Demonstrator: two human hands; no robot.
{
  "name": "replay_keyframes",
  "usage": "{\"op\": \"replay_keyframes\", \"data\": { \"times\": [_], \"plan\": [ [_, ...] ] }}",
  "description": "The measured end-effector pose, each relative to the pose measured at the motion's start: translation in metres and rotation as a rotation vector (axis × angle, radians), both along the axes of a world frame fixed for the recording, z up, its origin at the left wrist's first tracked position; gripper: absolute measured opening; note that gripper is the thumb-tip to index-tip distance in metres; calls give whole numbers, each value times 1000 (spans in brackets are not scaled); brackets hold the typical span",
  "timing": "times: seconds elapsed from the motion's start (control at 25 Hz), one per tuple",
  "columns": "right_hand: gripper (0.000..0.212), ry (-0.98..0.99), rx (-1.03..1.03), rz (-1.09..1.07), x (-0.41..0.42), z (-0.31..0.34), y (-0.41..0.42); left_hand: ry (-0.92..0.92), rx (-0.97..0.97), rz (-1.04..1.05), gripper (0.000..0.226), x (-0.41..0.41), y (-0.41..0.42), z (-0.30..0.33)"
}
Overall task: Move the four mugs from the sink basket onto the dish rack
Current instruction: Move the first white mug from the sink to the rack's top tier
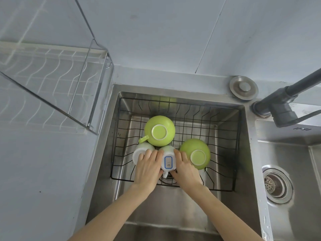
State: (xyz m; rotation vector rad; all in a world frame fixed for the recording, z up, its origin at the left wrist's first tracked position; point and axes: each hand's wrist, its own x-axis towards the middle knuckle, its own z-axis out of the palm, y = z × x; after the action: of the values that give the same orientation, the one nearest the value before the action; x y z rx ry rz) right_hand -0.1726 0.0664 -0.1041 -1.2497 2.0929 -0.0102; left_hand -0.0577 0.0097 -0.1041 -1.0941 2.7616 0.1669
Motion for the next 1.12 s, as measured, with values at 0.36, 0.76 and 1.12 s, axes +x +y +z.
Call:
{"op": "replay_keyframes", "data": {
  "times": [0.36,0.76,1.12],
  "plan": [
    [62,-58,-158,-32,0,3,11,71,116,113,53,3,2,10],
    [65,-216,-480,48,-4,89,58,525,366,129,60,32,35,85],
    [77,-216,-549,356,12,173,76,761,426,210,62,81,74,159]
  ]
}}
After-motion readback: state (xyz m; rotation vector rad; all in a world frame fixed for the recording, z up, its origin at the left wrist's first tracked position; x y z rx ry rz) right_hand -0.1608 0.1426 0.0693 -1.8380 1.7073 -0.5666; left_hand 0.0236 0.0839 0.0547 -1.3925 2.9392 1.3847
